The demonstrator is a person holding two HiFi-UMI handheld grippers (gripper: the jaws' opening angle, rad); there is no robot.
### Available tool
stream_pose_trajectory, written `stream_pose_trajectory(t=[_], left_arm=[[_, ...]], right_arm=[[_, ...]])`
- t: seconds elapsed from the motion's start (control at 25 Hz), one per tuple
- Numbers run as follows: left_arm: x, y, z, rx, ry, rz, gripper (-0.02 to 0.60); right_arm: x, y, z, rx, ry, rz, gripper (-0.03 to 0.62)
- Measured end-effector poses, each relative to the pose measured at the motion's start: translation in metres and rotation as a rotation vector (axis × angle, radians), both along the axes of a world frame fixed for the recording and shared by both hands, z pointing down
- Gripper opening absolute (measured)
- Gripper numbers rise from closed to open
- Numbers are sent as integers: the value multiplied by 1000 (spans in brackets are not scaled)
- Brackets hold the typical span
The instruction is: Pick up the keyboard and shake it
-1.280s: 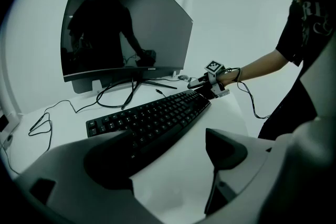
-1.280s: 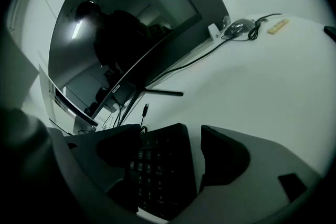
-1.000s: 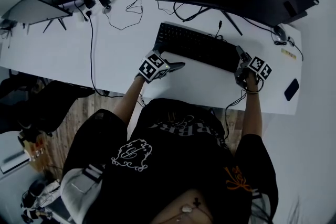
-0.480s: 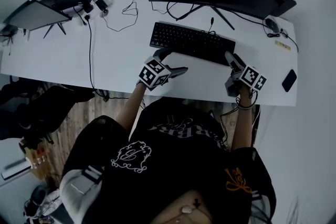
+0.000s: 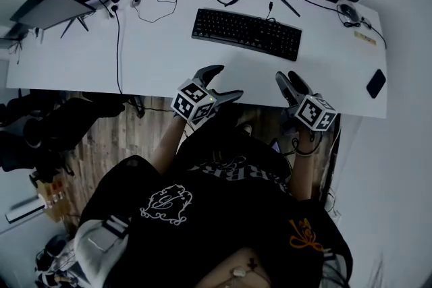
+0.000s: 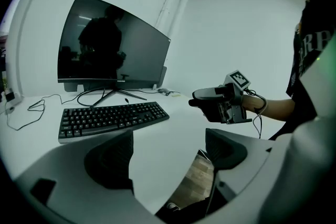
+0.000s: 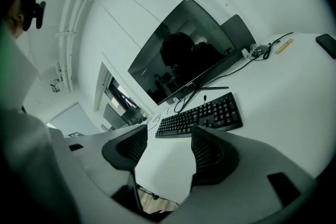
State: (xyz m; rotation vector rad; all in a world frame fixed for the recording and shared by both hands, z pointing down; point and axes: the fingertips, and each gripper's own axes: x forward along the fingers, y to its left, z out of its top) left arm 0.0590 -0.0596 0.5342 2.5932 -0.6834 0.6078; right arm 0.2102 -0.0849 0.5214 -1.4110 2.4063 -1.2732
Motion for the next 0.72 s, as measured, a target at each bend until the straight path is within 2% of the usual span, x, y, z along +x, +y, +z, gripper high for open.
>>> stream_pose_trajectory(t=[0.32, 0.56, 0.64, 0.68, 0.72], left_arm=[[-6, 61, 0, -6, -5, -22, 441], [-14, 85, -10, 26, -3, -21, 431], [-19, 88, -13, 40, 1, -27, 405], [-22, 88, -15, 49, 7, -35, 367], [-25, 88, -17, 55, 18, -47, 300]], right_arm=[[-22, 55, -8, 48, 20, -36, 231], [-39, 78, -22, 86, 35, -64, 218], [-46, 82, -26, 99, 37, -69, 210], [-51, 85, -28, 104, 37, -71, 207], [-55, 88, -30, 107, 37, -74, 202]])
